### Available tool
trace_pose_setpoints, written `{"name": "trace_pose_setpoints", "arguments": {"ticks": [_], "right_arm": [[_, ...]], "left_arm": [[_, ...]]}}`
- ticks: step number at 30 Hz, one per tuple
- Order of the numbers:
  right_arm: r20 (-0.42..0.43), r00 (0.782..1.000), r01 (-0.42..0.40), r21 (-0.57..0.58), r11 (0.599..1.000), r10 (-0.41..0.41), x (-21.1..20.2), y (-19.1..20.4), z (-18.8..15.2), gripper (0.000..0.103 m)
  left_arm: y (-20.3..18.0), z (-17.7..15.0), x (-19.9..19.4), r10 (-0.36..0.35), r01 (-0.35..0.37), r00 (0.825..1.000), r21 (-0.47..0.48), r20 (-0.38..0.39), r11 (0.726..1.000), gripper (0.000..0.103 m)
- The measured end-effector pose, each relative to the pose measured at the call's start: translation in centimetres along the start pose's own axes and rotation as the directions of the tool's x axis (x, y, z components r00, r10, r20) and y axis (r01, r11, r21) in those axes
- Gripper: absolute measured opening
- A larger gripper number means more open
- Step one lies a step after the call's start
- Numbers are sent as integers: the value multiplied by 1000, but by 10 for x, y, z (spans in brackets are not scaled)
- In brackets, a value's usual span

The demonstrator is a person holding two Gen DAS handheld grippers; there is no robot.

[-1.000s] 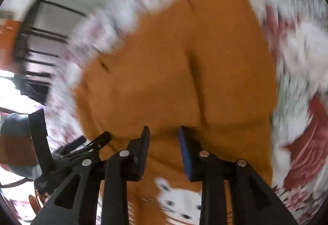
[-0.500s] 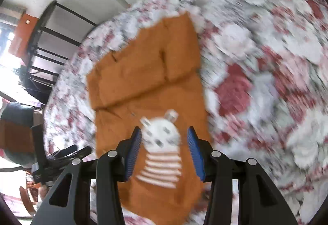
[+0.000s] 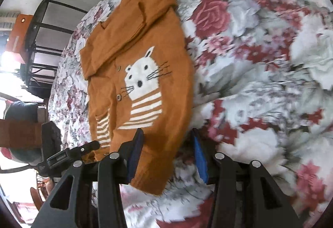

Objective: Fold small clothes

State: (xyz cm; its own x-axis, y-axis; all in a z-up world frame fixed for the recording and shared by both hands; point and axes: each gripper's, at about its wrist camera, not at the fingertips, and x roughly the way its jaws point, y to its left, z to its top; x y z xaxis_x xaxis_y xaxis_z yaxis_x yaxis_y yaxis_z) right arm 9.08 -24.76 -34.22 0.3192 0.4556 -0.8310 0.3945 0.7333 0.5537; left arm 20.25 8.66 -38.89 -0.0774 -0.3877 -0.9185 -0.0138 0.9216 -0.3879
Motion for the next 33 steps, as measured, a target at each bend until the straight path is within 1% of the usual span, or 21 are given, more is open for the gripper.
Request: {"name": "trace_pose_setpoints", "arguments": {"ticks": [1, 2, 3, 5, 6, 7, 8, 12, 13, 14, 15, 18, 19, 20, 21, 22, 23, 24, 25, 30, 33], "right_arm": [[1, 1000, -13, -1, 1000, 13, 4, 1, 0, 34], [-1, 1000, -22, -4, 1000, 22, 6, 1, -1, 26], [-7, 999, -35, -7, 999, 35, 5, -1, -3, 15], [0, 999, -44, -18, 999, 44, 1, -1, -5, 11], [5, 998, -55, -18, 998, 55, -3, 0, -6, 10], [11, 998, -65, -14, 998, 65, -6, 0, -7, 8], [23, 996, -82, -5, 997, 82, -12, -1, -8, 8], [46, 992, -118, 1, 993, 117, -25, 1, -10, 6], [39, 993, -114, 3, 993, 114, -23, 1, -10, 6], [23, 993, -113, 19, 993, 112, -19, -3, -11, 8], [11, 994, -111, 33, 993, 111, -15, -5, -11, 9], [-6, 996, -91, 29, 995, 91, -8, -6, -13, 14], [-7, 996, -91, 25, 996, 91, -7, -5, -12, 15], [-4, 996, -86, 23, 996, 86, -6, -5, -13, 14], [-1, 997, -80, 20, 997, 80, -5, -4, -13, 12], [4, 997, -72, 18, 997, 72, -5, -4, -14, 7], [12, 997, -72, 16, 997, 72, -7, -4, -15, 6], [19, 997, -74, 13, 997, 74, -9, -3, -15, 6], [32, 997, -77, 9, 997, 76, -13, -2, -16, 5], [83, 989, -123, 19, 992, 121, -36, -1, -28, 5], [80, 988, -134, 36, 990, 131, -41, -4, -37, 5]], "left_arm": [[0, 0, -2, -4, 4, 1000, -4, 5, 1000, 91], [-1, 1, -3, 0, 0, 1000, -5, 10, 1000, 76], [-14, 4, 5, 10, -10, 1000, 2, 13, 1000, 68], [-17, 0, 4, 20, -20, 1000, 9, 23, 1000, 43], [-15, -2, 3, -2, 2, 1000, -3, 20, 1000, 35], [-12, -5, 3, -38, 39, 999, -20, 19, 999, 20], [-19, -7, 5, -65, 66, 998, -31, 21, 997, 13], [-17, -14, -11, -90, 92, 995, -29, 47, 995, 11], [-14, -16, -9, -77, 79, 996, -50, 42, 996, 17], [-11, -17, -5, -56, 58, 998, -67, 30, 996, 32], [-8, -18, 0, -40, 41, 999, -80, 17, 996, 39], [-10, -15, 9, -72, 72, 997, -74, -2, 995, 61], [-13, -14, 10, -104, 104, 995, -64, -2, 992, 73], [-16, -13, 11, -103, 103, 995, -56, -1, 993, 74], [-21, -12, 14, -69, 69, 998, -37, 4, 997, 71], [-25, -11, 15, -32, 32, 999, -22, 12, 999, 47], [-28, -11, 14, 5, -5, 1000, -3, 23, 1000, 19], [-29, -11, 11, -26, 27, 999, -11, 29, 1000, 9], [-27, -11, 6, -54, 55, 998, -24, 41, 998, 6], [-30, -28, -34, -75, 79, 986, -17, 150, 997, 5], [-18, -45, -41, -87, 95, 986, -52, 142, 994, 5]]}}
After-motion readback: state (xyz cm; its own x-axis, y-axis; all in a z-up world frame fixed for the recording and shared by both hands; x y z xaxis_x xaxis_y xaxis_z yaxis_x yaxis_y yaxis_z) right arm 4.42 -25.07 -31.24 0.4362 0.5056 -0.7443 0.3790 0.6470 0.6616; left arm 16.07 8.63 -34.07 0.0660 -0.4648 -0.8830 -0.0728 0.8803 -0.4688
